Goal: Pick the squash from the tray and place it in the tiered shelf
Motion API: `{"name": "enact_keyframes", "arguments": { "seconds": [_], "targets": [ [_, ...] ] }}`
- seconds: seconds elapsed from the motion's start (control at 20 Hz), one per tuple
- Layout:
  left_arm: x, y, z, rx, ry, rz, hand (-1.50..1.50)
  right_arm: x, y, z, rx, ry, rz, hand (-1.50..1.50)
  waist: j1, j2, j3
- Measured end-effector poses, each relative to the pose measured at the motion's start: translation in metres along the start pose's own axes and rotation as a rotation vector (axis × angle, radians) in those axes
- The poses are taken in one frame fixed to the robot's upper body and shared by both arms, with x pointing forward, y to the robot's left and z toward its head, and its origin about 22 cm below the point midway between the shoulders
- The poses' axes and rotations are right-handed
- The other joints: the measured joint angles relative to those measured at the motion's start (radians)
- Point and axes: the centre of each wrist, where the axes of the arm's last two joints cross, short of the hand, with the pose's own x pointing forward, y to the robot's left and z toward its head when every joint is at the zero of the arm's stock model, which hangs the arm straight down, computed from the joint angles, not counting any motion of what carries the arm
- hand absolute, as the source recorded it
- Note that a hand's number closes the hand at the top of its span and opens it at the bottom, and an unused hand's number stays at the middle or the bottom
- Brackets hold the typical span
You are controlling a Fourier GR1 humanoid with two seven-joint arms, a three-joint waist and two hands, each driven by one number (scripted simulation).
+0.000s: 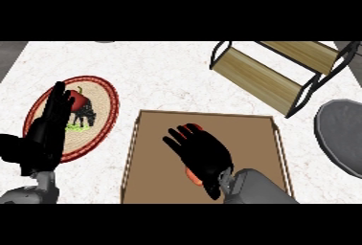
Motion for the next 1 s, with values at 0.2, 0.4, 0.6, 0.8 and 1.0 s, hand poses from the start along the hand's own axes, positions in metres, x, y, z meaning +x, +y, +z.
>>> {"name": "enact_keyframes", "arguments": {
  "seconds": [0.2, 0.4, 0.6, 0.8, 1.0],
  "targets": [
    [-0.001, 0.001, -0.002, 0.002, 0.000, 0.002, 0.00, -0.009, 0.006, -0.004, 0.020, 0.010, -0.009, -1.50, -0.001, -0.001, 0.000],
    [0.002, 0.000, -0.002, -0.003, 0.003, 0.004, 0.00, -0.009, 0.016, -0.012, 0.036, 0.001, 0.021, 1.50, 0.001, -0.009, -0.001],
    [-0.005, -0.004, 0.004, -0.006, 0.003, 0.001, 0.00, -0.009, 0.018, -0.014, -0.002, -0.040, 0.083, 1.50, 0.002, -0.013, -0.002],
    [-0.004, -0.002, 0.006, -0.002, -0.004, 0.002, 0.00, -0.019, 0.017, -0.021, -0.075, 0.045, 0.065, 1.50, 0.000, -0.016, -0.003],
    [-0.003, 0.004, 0.007, 0.024, 0.000, -0.002, 0.00, -0.045, 0.014, -0.022, -0.143, 0.418, -0.139, 1.50, -0.035, -0.018, -0.003]
  ]
}}
